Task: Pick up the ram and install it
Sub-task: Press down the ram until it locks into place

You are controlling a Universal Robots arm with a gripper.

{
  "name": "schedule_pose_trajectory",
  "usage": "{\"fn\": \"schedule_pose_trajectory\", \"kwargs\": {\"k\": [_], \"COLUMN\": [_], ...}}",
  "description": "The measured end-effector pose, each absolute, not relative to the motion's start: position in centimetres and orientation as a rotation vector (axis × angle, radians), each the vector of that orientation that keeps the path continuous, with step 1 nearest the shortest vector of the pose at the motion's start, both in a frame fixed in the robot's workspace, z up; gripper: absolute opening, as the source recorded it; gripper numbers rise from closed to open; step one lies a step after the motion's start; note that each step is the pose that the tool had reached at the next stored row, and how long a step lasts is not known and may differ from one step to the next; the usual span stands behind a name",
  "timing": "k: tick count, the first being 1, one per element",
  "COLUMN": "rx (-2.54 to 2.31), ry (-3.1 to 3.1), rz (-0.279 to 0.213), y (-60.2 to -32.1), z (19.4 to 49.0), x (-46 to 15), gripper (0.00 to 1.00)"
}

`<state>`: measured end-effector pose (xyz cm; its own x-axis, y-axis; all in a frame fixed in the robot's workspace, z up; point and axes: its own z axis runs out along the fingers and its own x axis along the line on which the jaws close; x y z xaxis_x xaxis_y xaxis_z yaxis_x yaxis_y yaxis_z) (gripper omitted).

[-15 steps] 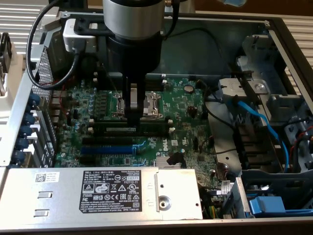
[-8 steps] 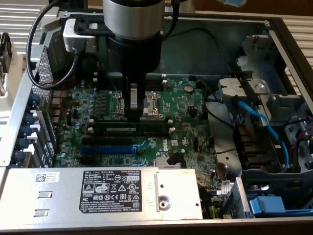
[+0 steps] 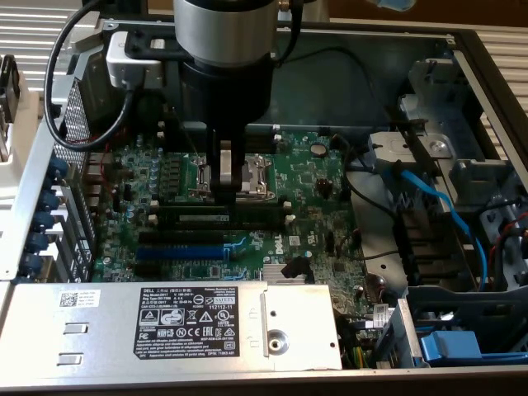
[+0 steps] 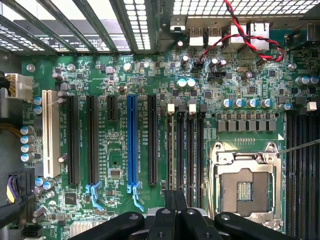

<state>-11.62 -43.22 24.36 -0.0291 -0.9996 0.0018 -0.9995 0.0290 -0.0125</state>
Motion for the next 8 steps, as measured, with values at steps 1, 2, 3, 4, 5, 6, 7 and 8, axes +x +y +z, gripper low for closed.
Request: {"fn": "schedule_pose_trajectory", "kwargs": {"k": [1,2,3,4,5,6,7,8], "rx": [-2.184,-2.184,-2.184,-2.184,-2.184,-2.185,-2.185,-2.185], "ry": [2.248,2.248,2.248,2.247,2.247,2.247,2.247,2.247], "rz": [-0.016,-0.016,-0.016,-0.016,-0.016,-0.016,-0.016,-0.016], "y": [-43.21,-43.21,-43.19,-43.17,-43.16,-43.16,-43.15,-43.15], "z": [24.36,24.36,24.36,24.36,24.36,24.36,24.34,24.34], "x": [-11.62,-11.62,-11.61,-11.61,-11.61,-11.61,-11.61,-11.61], "gripper": [0.1,0.1,0.1,0.1,0.1,0.1,0.1,0.1]}}
